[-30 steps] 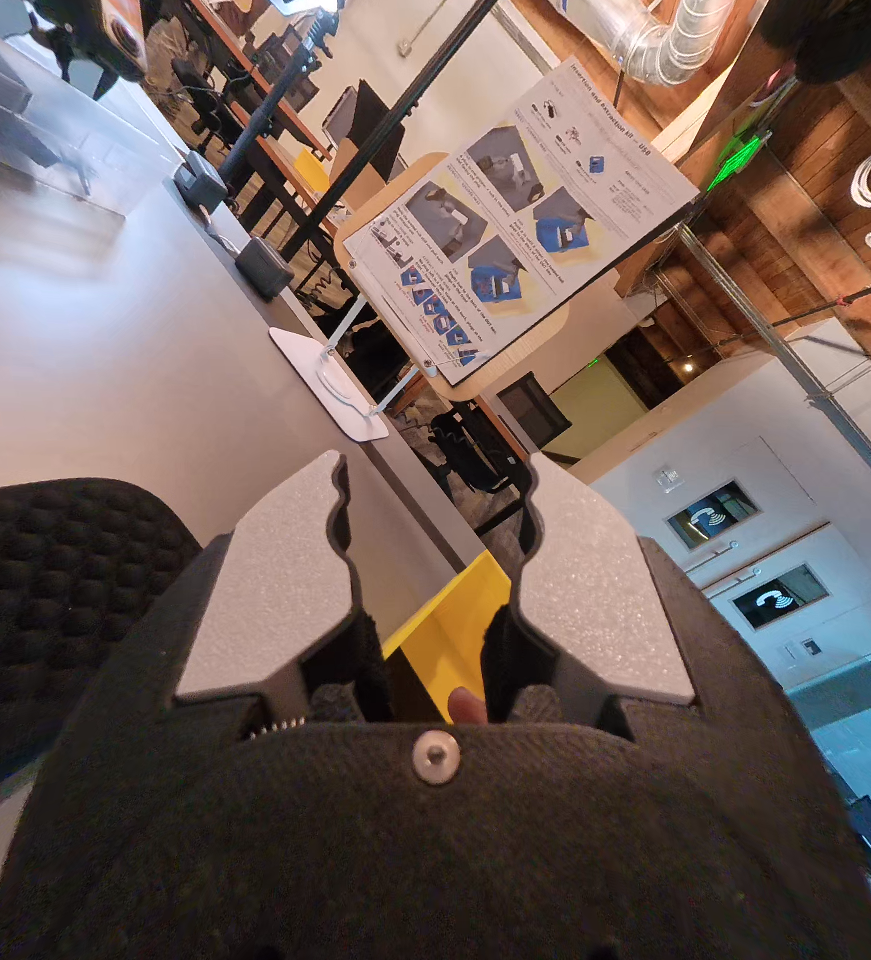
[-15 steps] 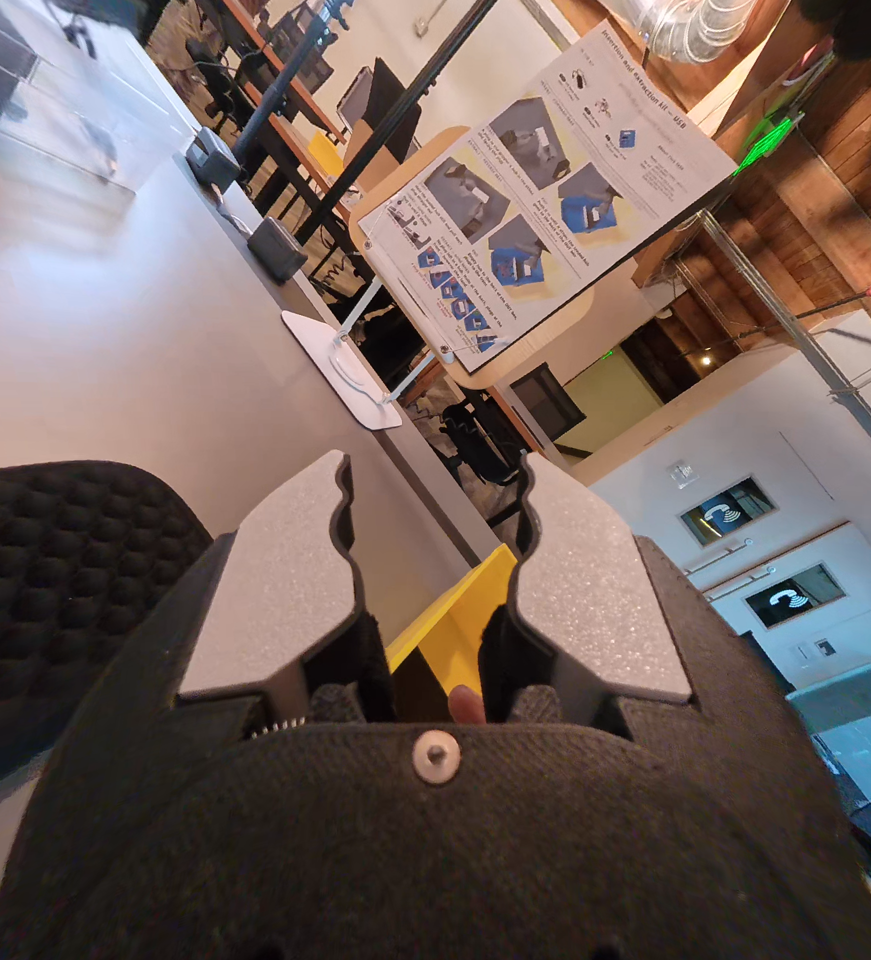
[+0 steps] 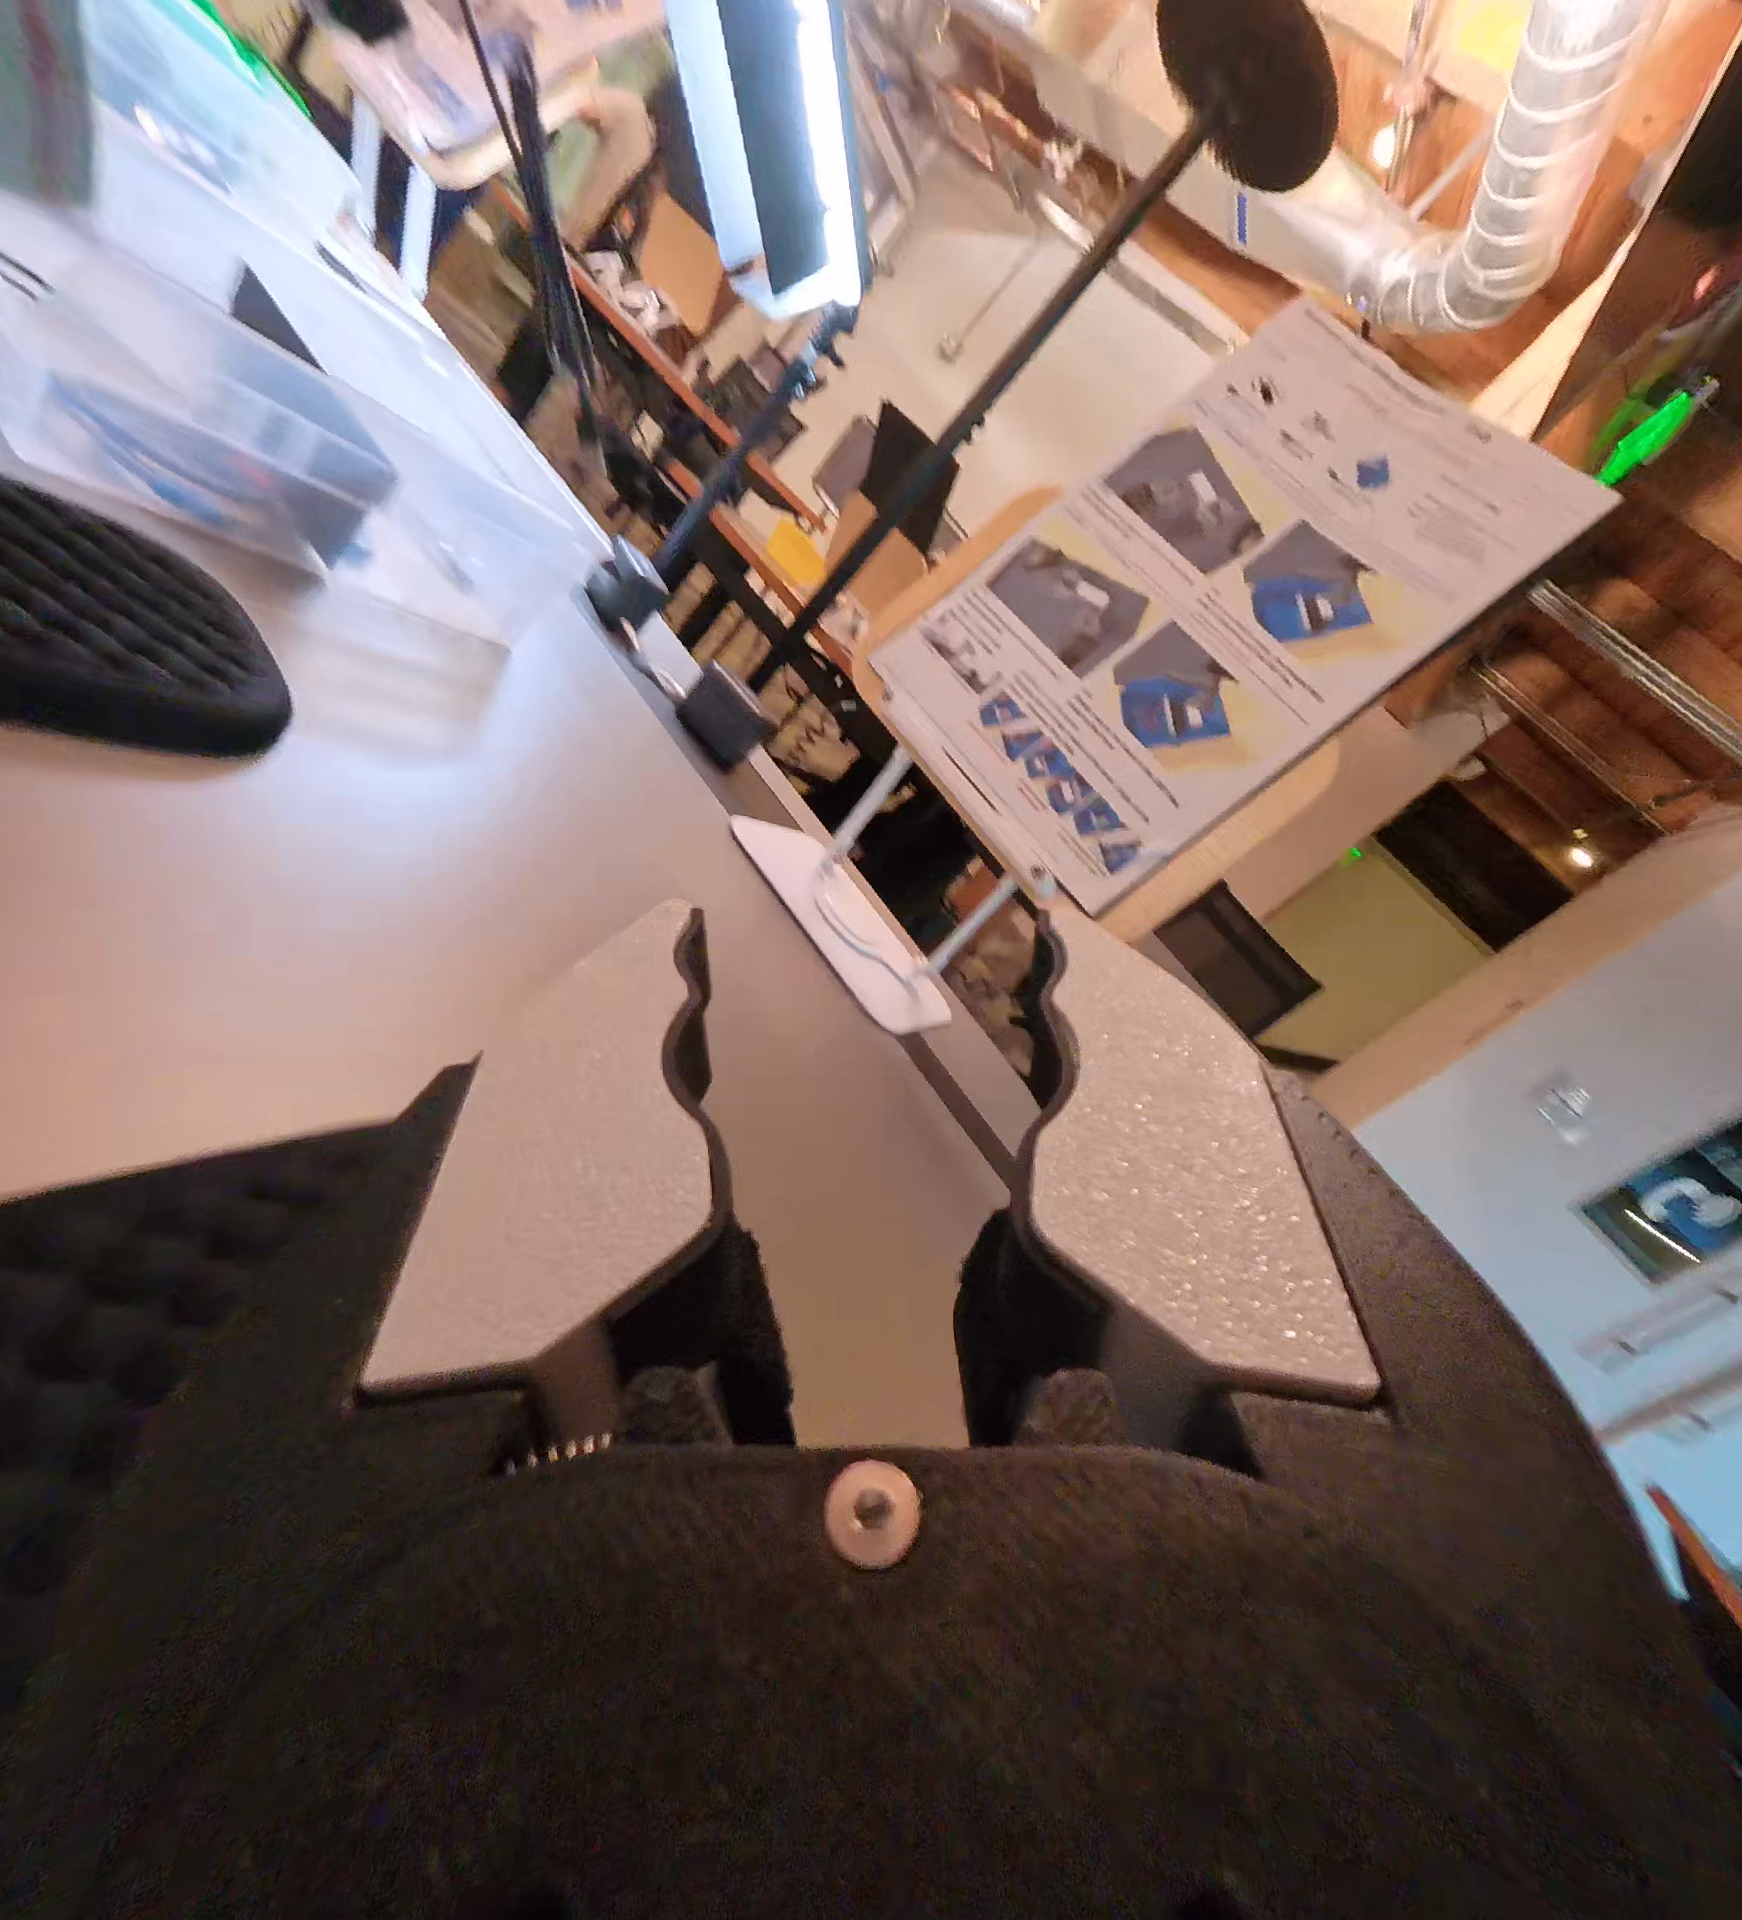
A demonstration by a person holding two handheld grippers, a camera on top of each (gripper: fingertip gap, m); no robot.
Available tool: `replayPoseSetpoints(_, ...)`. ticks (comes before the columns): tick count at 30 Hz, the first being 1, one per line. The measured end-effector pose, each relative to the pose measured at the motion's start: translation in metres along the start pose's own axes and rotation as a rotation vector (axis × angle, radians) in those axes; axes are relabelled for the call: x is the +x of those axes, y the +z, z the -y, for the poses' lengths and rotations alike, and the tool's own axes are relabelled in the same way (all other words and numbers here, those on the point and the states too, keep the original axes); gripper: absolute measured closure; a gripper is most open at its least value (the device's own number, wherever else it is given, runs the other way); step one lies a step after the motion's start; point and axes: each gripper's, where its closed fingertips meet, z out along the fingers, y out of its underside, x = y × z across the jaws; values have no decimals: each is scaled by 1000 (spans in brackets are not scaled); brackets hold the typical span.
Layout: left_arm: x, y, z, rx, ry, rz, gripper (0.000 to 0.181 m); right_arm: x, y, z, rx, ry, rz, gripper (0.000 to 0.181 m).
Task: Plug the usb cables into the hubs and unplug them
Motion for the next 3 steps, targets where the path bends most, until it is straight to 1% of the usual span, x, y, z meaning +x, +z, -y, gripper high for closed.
replayPoseSetpoints(2,21,4,21,171,-125,-19,126,-5,8,16,73,31,10,123)
replayPoseSetpoints(3,33,6,29,249,-195,-51,126,-8,14,27,123,54,16,124)
